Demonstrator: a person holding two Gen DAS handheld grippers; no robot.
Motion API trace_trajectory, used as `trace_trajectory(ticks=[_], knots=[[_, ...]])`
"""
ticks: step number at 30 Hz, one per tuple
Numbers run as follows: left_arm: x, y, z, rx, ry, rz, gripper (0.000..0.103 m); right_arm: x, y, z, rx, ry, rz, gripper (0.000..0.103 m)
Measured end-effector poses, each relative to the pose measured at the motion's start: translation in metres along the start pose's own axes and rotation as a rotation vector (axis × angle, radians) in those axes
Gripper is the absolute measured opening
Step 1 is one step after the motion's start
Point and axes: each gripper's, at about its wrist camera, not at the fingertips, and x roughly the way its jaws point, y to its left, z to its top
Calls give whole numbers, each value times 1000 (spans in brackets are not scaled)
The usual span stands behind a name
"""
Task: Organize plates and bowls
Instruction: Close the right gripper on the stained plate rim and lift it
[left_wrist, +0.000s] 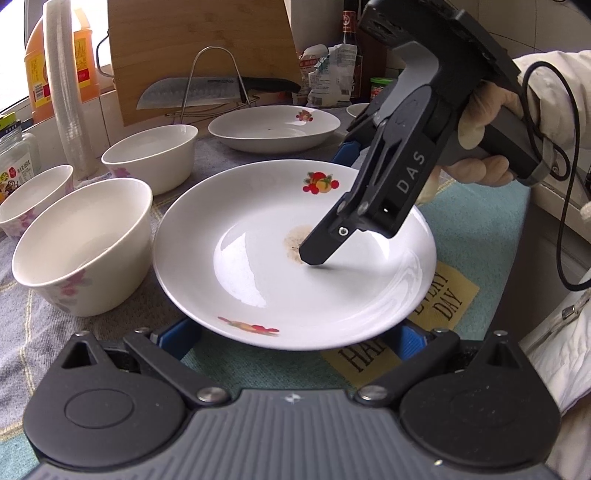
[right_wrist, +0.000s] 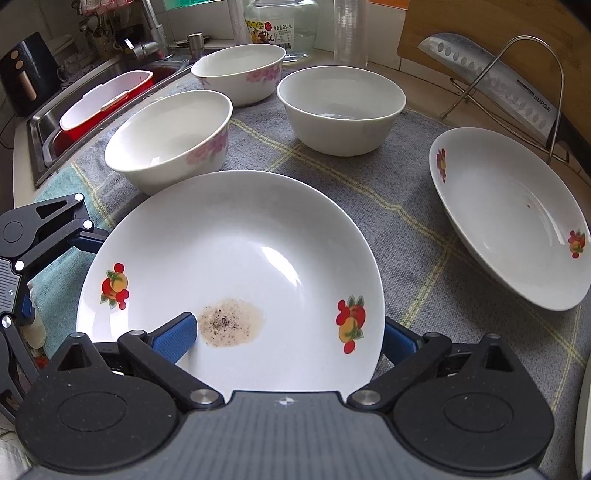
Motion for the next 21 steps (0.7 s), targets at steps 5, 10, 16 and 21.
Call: trace_trajectory(ticks=[5,10,16,21], knots=[[2,2,2,17,6,-18,103,2,1,2,-16,-1,-5,103],[2,3,3,25,4,-25,103,3,-2,6,-17,6,9,103],[0,2,1,28,-3,-26,103,1,-11,10,-6,28,85,103],[0,2,1,30,-9,-28,103,-1,-19,15,5,50,148,103]])
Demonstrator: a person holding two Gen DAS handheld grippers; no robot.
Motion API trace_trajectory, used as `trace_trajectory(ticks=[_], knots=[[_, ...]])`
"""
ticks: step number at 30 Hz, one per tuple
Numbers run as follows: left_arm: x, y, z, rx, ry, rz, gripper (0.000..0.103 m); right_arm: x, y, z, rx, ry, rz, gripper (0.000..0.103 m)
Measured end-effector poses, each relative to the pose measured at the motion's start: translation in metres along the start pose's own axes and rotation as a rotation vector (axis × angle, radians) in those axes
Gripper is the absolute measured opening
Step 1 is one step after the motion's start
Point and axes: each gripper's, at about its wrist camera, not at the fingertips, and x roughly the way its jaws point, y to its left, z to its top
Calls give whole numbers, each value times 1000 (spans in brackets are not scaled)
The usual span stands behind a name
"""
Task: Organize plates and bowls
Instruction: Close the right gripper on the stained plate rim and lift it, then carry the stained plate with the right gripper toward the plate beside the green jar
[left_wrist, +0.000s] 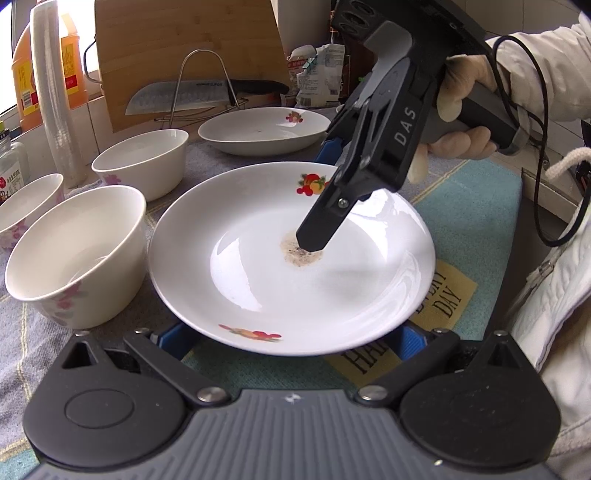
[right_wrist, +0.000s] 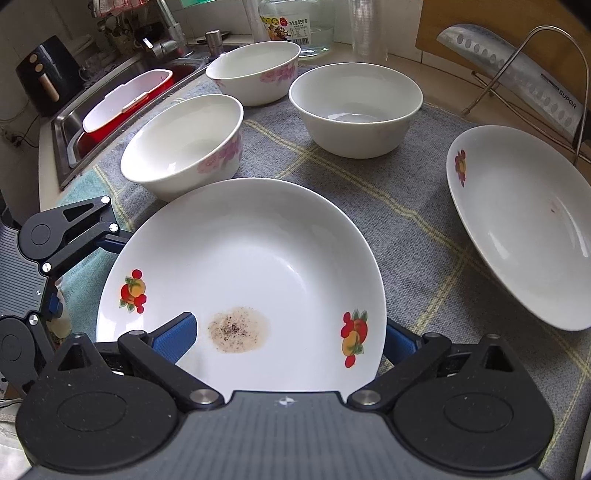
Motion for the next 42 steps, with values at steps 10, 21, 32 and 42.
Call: trace_trajectory(ticks=[10,21,32,42], knots=[[-2,0,-2,3,-15,-2,103,-1,-12,10,32,30,89,99],[-1,1,0,11,-8,-8,103,-2,-28,18,153,82,170,98],[-1,2,0,21,-8,-18,103,3,-31,25,206,79,175,98],[1,0,6,21,17,-8,103,-2,-28,23,205,72,177,98]])
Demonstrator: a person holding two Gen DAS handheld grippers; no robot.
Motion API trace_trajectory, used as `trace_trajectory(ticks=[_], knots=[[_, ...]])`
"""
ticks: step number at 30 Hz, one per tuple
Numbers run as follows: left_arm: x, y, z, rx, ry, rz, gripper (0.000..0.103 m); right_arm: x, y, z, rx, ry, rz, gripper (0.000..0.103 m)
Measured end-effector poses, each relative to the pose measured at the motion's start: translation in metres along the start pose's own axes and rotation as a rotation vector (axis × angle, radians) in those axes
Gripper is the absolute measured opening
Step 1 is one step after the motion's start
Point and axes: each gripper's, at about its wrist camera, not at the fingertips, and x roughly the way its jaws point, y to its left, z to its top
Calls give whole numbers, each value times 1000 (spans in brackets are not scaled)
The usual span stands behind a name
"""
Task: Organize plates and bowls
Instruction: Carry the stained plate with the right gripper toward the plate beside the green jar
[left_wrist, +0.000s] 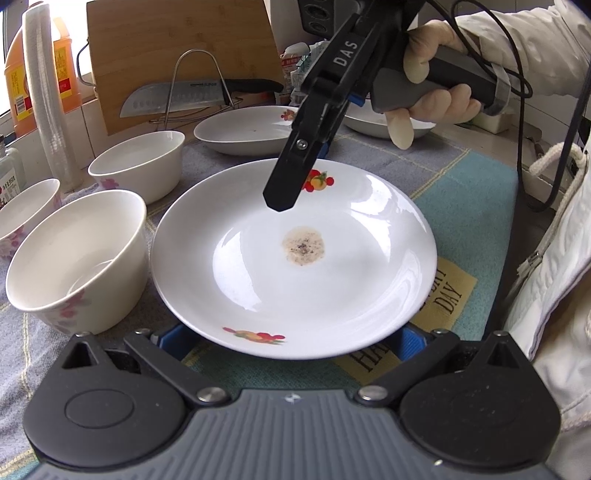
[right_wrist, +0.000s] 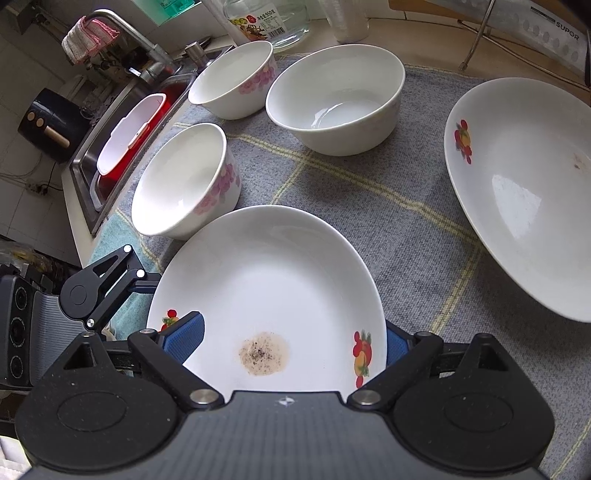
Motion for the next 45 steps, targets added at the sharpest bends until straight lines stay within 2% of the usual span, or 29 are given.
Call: trace_trajectory(ticks=[11,21,31,45], knots=[[-4,-6,12,9,18,-3,103,-16,2,-7,-19,-22,11,98],[3,-23,46,38,21,-26,103,-53,-17,-22,-17,-74,4,98],[34,-49,90,84,10,-72,103,-99,-57,-47,15,-129,-33,99],[101,-84,161,152,-14,-148,103,-169,-128,-85,81,-223,-108,99]])
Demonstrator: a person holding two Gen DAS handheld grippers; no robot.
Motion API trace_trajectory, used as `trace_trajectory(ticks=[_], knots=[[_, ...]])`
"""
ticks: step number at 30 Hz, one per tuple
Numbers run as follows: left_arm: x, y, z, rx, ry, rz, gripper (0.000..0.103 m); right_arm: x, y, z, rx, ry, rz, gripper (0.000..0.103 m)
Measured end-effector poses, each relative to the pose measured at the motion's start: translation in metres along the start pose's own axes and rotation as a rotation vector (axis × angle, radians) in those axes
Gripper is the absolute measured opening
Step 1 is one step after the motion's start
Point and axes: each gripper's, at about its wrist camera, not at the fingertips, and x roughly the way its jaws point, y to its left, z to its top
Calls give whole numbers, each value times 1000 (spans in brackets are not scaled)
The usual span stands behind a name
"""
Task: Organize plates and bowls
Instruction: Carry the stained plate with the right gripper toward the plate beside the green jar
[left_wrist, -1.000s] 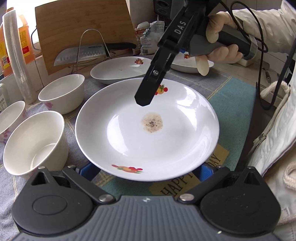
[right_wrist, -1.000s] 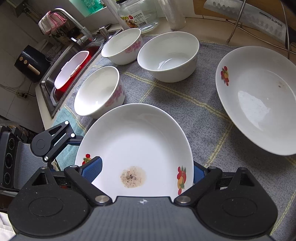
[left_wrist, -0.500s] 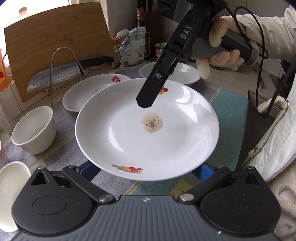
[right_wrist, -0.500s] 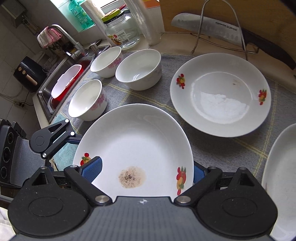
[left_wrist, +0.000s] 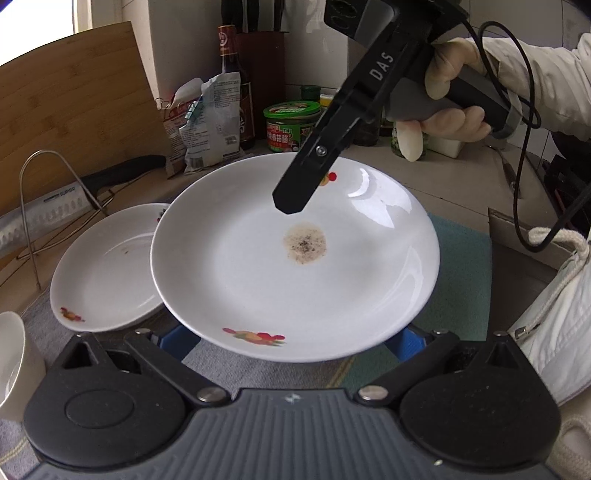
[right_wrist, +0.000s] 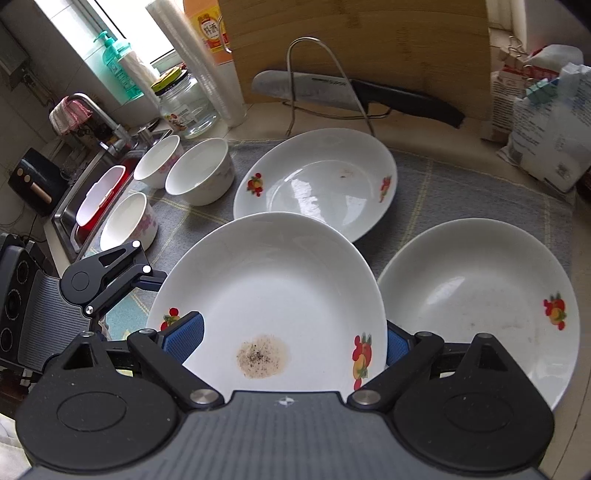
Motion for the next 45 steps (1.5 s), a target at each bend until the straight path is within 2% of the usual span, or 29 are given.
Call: trace_trajectory(ticks=[9,20,31,45], knots=[[44,-8,35,33,3,-33,103,-23,-51,-7,46,-40,-43,99],[77,-10,56,37,39,-42,103,-24,-101,-9,90,-62,-71,99],[95,-4,64,39,87,-54,103,-17,-123,-11,129,-63,-65,99],[106,4,66,54,143,-56,103,-12,-128,-13,159,-43,-72,99]])
